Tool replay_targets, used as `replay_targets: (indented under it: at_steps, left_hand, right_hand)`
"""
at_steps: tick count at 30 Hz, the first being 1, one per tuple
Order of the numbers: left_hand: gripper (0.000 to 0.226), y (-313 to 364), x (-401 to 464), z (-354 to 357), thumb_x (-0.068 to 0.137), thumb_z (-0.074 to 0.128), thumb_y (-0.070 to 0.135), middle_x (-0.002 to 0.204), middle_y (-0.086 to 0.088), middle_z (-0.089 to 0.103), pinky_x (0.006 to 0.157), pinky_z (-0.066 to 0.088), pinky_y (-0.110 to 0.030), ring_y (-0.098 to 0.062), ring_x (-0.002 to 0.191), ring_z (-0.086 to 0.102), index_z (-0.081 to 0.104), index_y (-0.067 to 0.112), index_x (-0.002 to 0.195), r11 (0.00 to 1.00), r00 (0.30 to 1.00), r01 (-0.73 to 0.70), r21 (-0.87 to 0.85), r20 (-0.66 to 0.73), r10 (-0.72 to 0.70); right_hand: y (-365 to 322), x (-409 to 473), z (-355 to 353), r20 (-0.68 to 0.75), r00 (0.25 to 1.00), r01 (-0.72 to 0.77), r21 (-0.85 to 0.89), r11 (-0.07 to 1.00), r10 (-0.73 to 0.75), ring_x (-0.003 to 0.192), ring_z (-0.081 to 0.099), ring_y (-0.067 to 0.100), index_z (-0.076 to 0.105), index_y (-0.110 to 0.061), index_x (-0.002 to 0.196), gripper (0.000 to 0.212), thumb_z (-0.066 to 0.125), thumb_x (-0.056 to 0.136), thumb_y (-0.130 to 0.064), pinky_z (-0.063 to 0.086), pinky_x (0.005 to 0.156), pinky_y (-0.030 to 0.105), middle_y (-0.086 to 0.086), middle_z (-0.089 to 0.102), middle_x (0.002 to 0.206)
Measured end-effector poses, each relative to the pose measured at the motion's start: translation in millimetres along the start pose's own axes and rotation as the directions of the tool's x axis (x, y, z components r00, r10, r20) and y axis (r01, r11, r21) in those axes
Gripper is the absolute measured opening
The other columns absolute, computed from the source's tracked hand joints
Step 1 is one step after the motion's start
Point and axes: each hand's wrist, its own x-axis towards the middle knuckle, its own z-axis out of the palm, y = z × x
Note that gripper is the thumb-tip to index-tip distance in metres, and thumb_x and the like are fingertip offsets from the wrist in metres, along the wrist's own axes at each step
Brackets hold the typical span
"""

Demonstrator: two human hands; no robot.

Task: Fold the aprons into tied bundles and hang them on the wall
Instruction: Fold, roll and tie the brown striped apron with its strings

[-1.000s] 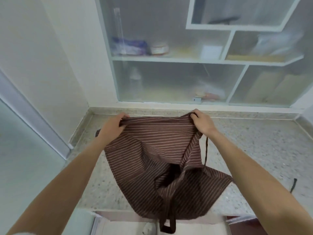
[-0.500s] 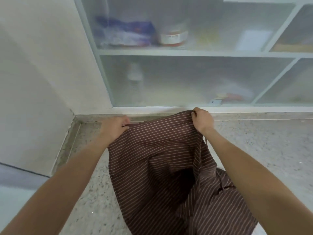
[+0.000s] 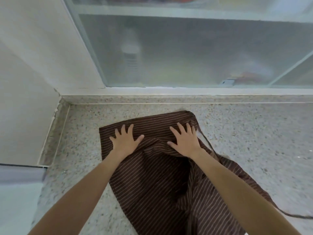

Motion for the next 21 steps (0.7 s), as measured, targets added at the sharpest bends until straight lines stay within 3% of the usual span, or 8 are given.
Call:
replay_targets:
  at_steps: [4,10,13,16,19,21]
  left_hand:
    - [0.101,-7.5,18.6,16.7,0.070,0.033,0.086,0.154,-0.007,-0.023,0.106,0.007,-0.069,-0.044,0.139,-0.017,-0.012,0.037,0.146,0.996,0.998,-0.012,0.086,0.064,0.007]
    - [0.107,-11.8,69.6,7.5,0.061,0.035,0.090,0.154,-0.004,-0.026,0.104,-0.003,-0.069,-0.040,0.138,-0.022,-0.013,0.042,0.144,0.980,0.989,-0.144,0.140,-0.016,0.147]
    - [0.096,-14.2,89.3,-3.1,0.070,0.035,0.084,0.157,-0.004,-0.015,0.108,-0.005,-0.064,-0.034,0.141,-0.019,-0.001,0.040,0.147,0.978,0.979,-0.189,0.083,-0.066,0.195]
    - [0.070,-3.2,81.8,-9.0,0.088,0.037,0.064,0.156,-0.011,0.013,0.114,0.004,-0.054,-0.030,0.144,0.001,0.024,0.027,0.146,0.964,0.938,-0.258,-0.057,-0.255,0.236]
    - [0.043,21.9,39.9,-7.9,0.093,0.049,0.042,0.132,-0.010,0.048,0.106,0.031,-0.042,-0.028,0.125,0.038,0.049,0.015,0.127,0.881,0.809,-0.448,-0.154,-0.489,0.326]
    - [0.033,34.5,2.0,5.0,0.091,0.054,0.033,0.118,-0.005,0.055,0.094,0.039,-0.036,-0.024,0.109,0.049,0.053,0.014,0.118,0.838,0.778,-0.514,-0.184,-0.513,0.364]
  right_hand:
    - [16.5,14.7,20.2,0.131,0.988,-0.075,-0.016,0.997,0.076,0.139,-0.010,0.049,-0.020,-0.040,0.144,0.100,0.033,0.072,-0.085,0.006,0.108,0.067,0.008,-0.022,0.155]
    - [41.1,52.2,21.3,0.077,0.997,-0.013,0.007,1.000,0.013,0.139,-0.015,0.046,-0.020,-0.043,0.143,0.109,0.043,0.065,-0.086,0.002,0.108,0.068,0.006,-0.025,0.155]
    - [48.1,63.1,7.8,-0.015,1.000,-0.022,0.238,0.971,0.026,0.143,-0.005,0.038,0.007,-0.037,0.149,0.090,0.049,0.078,-0.071,0.003,0.112,0.060,0.005,-0.004,0.159]
    - [41.2,43.3,-8.3,-0.311,0.941,0.052,0.514,0.856,0.130,0.135,0.030,0.032,0.045,-0.019,0.137,0.048,0.048,0.094,-0.042,0.023,0.112,0.043,0.010,0.039,0.145]
    - [27.9,-16.4,-17.3,-0.483,0.849,0.159,0.620,0.768,0.214,0.103,0.056,0.021,0.060,-0.015,0.114,0.022,0.052,0.096,-0.024,0.044,0.089,0.030,0.004,0.061,0.110]
    - [16.5,-65.6,-3.6,-0.475,0.833,0.087,0.619,0.781,0.283,0.080,0.058,0.015,0.060,-0.017,0.102,0.015,0.056,0.093,-0.029,0.050,0.075,0.034,-0.001,0.061,0.087]
